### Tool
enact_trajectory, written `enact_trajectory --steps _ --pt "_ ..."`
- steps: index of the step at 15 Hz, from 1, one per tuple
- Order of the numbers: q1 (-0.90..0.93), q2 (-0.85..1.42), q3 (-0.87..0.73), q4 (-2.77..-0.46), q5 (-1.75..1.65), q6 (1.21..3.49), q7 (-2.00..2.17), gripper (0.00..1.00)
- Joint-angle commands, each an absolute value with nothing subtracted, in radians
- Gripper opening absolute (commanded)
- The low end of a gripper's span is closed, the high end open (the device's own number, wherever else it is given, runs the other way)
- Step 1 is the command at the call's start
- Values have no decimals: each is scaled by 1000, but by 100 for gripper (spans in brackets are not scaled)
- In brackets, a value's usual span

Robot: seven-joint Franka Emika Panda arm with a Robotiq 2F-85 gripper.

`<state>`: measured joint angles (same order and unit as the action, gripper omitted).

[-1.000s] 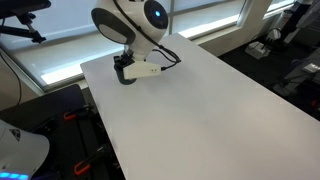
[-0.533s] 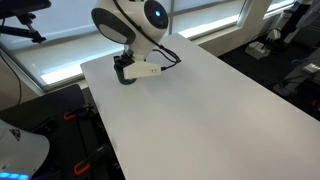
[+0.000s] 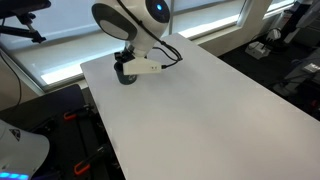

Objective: Move the sharpie to the table

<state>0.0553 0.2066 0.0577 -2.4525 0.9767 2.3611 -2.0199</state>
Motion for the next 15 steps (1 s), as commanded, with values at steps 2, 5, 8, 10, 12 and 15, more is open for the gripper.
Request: enact_trajectory --steps 2,5,8,10,12,15 --pt "41 127 63 -2458 942 2301 -1931 5" --pt "34 91 57 -2449 940 2284 -1894 5" --pt "16 60 42 -2422 959 2269 -1871 5" --pt "-2 43 27 -2396 976 2250 -1853 5" --pt "-18 31 8 -2368 992 2231 -1836 5" --pt "-35 27 -14 -2332 1006 2229 -1809 5"
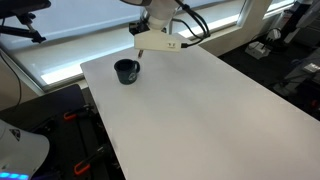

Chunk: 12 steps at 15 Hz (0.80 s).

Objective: Move the sharpie to the table

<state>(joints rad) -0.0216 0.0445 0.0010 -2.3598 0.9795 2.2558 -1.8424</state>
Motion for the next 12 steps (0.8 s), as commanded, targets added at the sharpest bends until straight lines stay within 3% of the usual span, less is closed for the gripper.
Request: enact_trajectory --steps 1,12 --pt "-39 28 -18 -2322 1012 2236 -1806 5" --pt "-43 223 -22 -2228 972 2418 -1661 5"
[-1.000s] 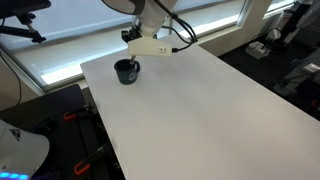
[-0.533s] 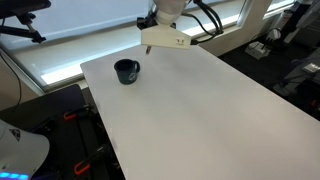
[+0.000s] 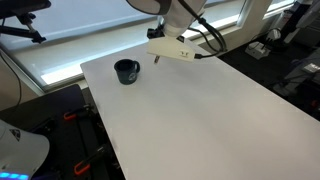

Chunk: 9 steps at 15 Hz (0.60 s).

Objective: Move the sharpie to the table

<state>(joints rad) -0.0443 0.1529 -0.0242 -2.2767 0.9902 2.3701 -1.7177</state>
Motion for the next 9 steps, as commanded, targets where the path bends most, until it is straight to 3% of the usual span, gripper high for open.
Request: enact_trajectory --steps 1,9 --pt "-44 247 -21 -2218 963 2435 -1644 5" --pt "-58 413 -10 -2127 842 2486 -1470 5"
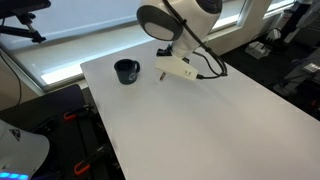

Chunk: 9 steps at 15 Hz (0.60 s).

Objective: Move the sharpie to the table

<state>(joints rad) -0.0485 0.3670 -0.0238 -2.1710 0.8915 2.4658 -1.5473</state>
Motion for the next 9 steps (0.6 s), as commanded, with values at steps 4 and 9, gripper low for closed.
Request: enact_trajectory --steps 4,9 --pt "-73 461 0 -2084 772 2477 -1381 5" --pt "-93 512 17 -2053 692 2481 -1295 5"
